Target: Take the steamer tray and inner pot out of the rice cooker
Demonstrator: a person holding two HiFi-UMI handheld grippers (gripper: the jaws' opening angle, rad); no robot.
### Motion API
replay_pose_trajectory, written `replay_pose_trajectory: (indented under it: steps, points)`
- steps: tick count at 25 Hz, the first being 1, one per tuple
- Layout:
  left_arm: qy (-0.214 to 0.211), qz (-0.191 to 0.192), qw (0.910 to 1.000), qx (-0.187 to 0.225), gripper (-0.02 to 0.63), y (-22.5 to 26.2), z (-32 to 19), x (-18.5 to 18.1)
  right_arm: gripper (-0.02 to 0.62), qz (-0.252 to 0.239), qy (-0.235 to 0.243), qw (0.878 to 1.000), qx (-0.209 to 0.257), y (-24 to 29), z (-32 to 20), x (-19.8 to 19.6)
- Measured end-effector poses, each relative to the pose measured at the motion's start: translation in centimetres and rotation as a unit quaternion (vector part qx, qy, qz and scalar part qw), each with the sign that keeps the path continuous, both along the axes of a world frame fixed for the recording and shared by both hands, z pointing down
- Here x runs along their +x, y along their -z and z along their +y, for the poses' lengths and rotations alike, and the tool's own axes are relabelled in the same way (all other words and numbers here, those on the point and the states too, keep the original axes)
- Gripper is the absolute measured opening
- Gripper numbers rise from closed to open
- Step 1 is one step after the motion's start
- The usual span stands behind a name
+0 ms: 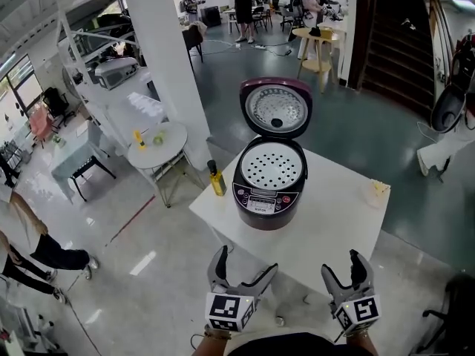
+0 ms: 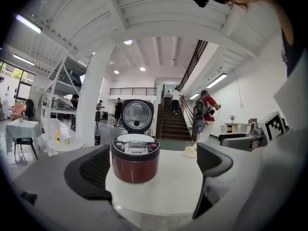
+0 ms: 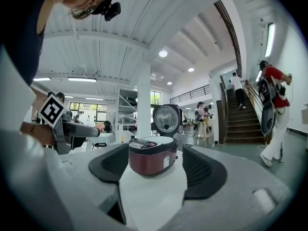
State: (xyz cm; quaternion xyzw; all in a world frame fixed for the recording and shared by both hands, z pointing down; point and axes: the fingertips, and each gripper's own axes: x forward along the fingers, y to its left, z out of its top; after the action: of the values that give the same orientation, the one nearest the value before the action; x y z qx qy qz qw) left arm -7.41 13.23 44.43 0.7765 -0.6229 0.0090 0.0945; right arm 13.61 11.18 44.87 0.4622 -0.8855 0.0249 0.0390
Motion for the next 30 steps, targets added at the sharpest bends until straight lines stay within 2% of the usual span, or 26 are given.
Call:
replay_pose_trajectory:
  steps: [5, 9, 17, 19, 23, 27, 30]
  points:
    - [-0.011, -0.014, 0.9998, 0.003, 0.555, -0.1, -3.8, -0.9, 0.347, 0.005, -0.006, 1.000, -0.002, 0.1, -4.0, -1.2]
    - [0.004, -0.031, 0.9995, 0.004, 0.555, -0.5, -7.7, -2.6, 0.347, 0.009, -0.015, 1.000, 0.002, 0.5, -8.0, -2.1]
    - [0.017, -0.063, 0.9970, -0.042, 0.555, -1.2, -16.1, -6.9, 0.347, 0.020, -0.041, 0.999, -0.020, 0.5, -16.0, -4.2]
    - [0.010, -0.074, 0.9959, -0.051, 0.555, -1.2, -18.9, -8.2, 0.347, 0.025, -0.044, 0.999, -0.021, 0.6, -18.2, -5.3]
    - [-0.019, -0.063, 0.9955, -0.067, 0.555, -0.8, -23.3, -9.7, 0.351, 0.040, -0.049, 0.998, -0.027, 0.4, -22.0, -7.9]
    - [-0.032, -0.116, 0.9899, -0.074, 0.551, -1.5, -27.4, -11.1, 0.356, 0.062, -0.055, 0.996, -0.041, -0.3, -26.1, -9.6]
    - [-0.036, -0.141, 0.9854, -0.089, 0.534, -2.5, -30.3, -12.0, 0.356, 0.092, -0.050, 0.992, -0.066, -1.4, -29.0, -11.2]
